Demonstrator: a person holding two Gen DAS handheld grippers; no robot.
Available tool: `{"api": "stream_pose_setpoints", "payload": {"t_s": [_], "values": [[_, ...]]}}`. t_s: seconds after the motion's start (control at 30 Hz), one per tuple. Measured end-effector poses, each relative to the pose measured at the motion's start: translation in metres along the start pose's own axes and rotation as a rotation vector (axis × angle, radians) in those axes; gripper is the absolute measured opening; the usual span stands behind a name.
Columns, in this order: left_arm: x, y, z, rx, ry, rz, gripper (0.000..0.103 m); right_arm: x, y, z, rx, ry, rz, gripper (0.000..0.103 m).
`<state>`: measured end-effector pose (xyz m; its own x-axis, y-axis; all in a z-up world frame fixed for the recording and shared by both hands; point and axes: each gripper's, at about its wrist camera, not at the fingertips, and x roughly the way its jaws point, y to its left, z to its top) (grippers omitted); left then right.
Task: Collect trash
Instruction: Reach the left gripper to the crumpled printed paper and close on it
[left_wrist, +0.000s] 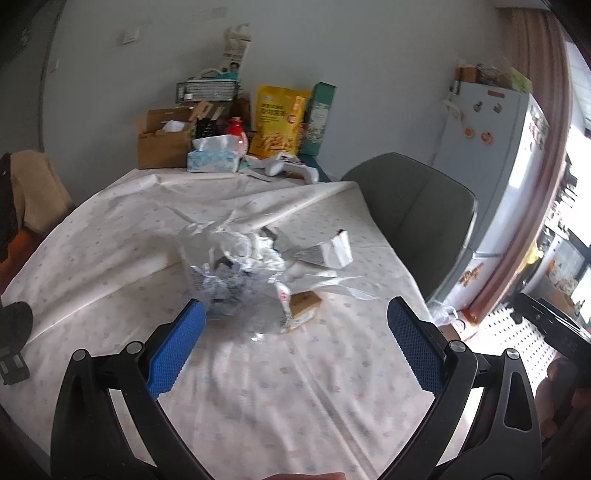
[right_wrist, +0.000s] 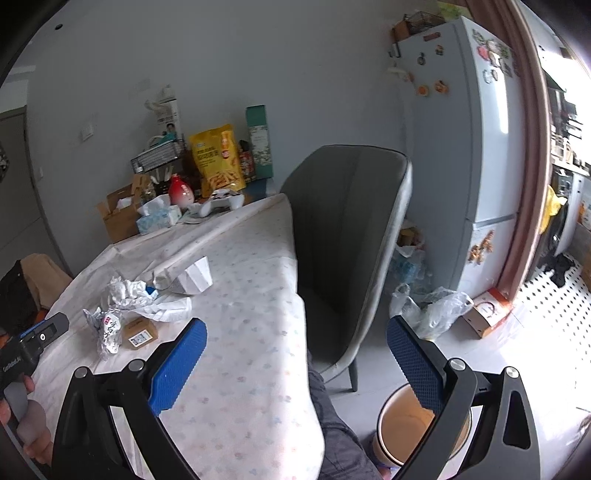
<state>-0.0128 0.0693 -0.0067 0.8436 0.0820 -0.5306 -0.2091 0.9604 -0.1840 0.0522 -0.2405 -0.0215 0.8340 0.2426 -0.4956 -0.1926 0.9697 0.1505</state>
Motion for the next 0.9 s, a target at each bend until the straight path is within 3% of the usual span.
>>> {"api": "stream_pose_setpoints", "payload": {"t_s": [0.2, 0.53, 0.9], "values": [[0.007, 0.027, -0.002, -0.045, 0.011, 0.038, 0.096, 0.022, 0.026, 0.0, -0.048, 0.039, 0.105, 0.096], [0.034, 0.066, -0.002, -0.128, 0.043, 0.069, 0.075, 0.058, 0.077, -0.004, -0.099, 0.117, 0.267, 0.095], [0.077, 0.078, 0.006, -0.187, 0.082, 0.069, 0.074, 0.095, 0.11, -0.003, -0.162, 0.191, 0.343, 0.08]]}}
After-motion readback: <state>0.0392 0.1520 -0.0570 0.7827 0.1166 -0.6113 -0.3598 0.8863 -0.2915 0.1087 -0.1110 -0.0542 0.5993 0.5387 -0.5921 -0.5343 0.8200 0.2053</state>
